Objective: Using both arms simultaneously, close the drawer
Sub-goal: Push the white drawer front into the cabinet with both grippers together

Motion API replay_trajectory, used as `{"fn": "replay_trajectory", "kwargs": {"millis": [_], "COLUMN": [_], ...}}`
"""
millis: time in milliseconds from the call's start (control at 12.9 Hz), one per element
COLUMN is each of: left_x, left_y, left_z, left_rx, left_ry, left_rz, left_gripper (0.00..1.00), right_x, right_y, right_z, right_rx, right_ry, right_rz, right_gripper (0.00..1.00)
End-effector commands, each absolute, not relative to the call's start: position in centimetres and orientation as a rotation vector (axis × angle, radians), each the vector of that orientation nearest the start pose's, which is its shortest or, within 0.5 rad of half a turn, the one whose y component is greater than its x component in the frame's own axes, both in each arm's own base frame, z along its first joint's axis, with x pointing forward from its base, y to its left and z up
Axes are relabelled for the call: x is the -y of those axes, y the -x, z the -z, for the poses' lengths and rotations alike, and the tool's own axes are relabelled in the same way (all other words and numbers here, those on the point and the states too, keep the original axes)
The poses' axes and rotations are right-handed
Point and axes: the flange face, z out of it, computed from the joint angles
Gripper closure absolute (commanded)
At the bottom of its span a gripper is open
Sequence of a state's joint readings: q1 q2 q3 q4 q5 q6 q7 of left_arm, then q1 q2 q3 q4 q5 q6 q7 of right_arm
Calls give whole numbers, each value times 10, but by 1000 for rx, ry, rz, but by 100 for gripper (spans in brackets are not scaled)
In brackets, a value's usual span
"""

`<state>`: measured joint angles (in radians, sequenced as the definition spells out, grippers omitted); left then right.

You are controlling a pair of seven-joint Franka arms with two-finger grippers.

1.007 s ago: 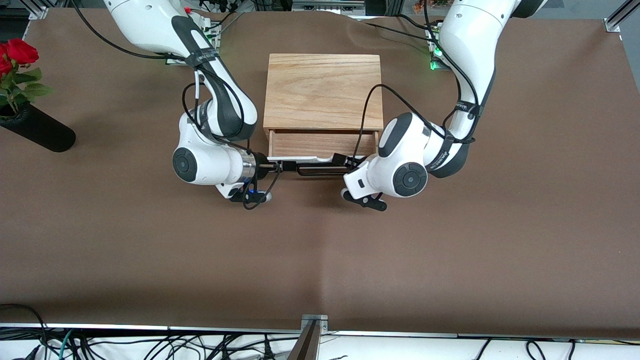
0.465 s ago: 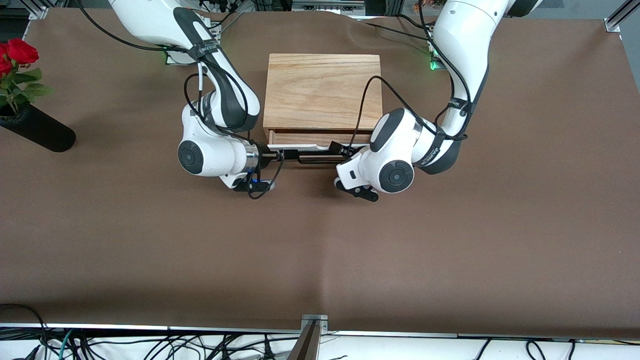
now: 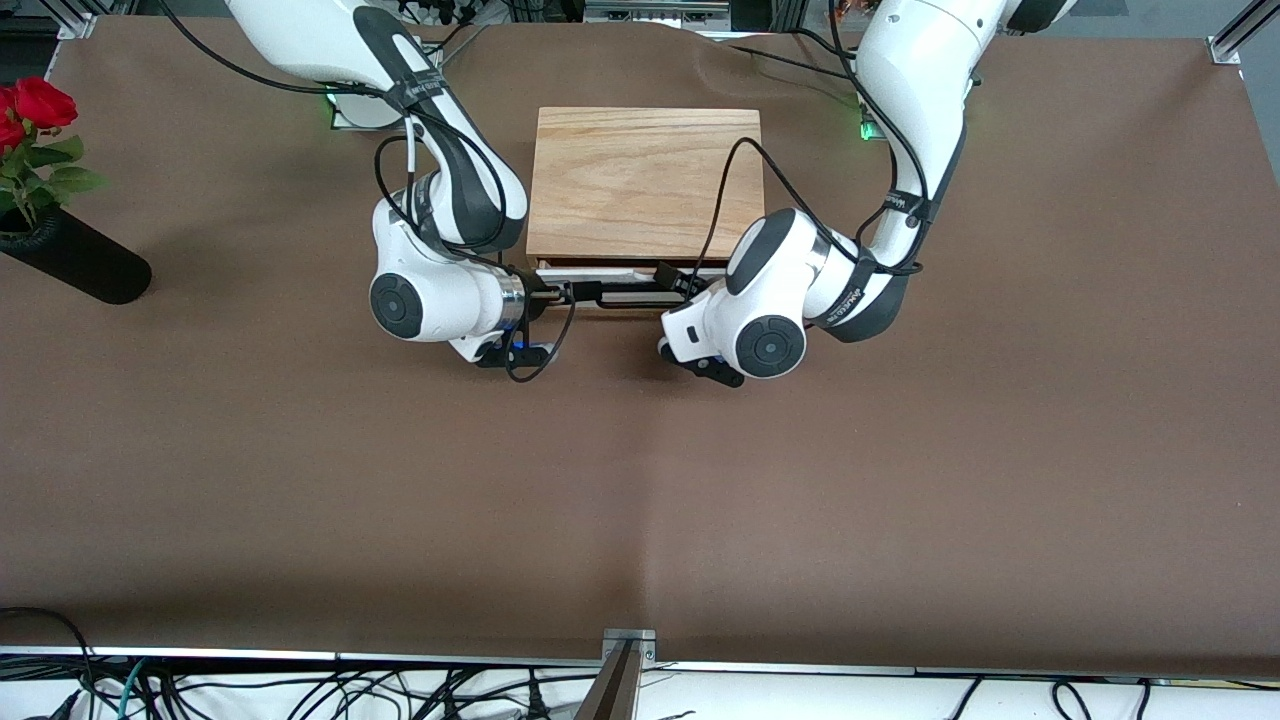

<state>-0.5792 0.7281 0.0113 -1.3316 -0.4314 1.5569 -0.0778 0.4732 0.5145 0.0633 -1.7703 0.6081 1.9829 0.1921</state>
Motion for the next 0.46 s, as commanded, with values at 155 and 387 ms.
{"fn": "replay_trajectory", "kwargs": {"millis": [155,387], "left_x": [422,419], "left_y": [-509,-511], "left_z": [-292,-293], "left_rx": [-726,-728], "left_ry": [3059,3055], "left_rz": [-1208,-1221], "left_gripper": [0,0], "right_x": [-389,-380], "right_y": [-476,-498], "right_z": [-228,-242], "right_rx": [63,55], "right_ry": [2642,2642], "right_rz": [-766,-699], "right_gripper": [0,0]}}
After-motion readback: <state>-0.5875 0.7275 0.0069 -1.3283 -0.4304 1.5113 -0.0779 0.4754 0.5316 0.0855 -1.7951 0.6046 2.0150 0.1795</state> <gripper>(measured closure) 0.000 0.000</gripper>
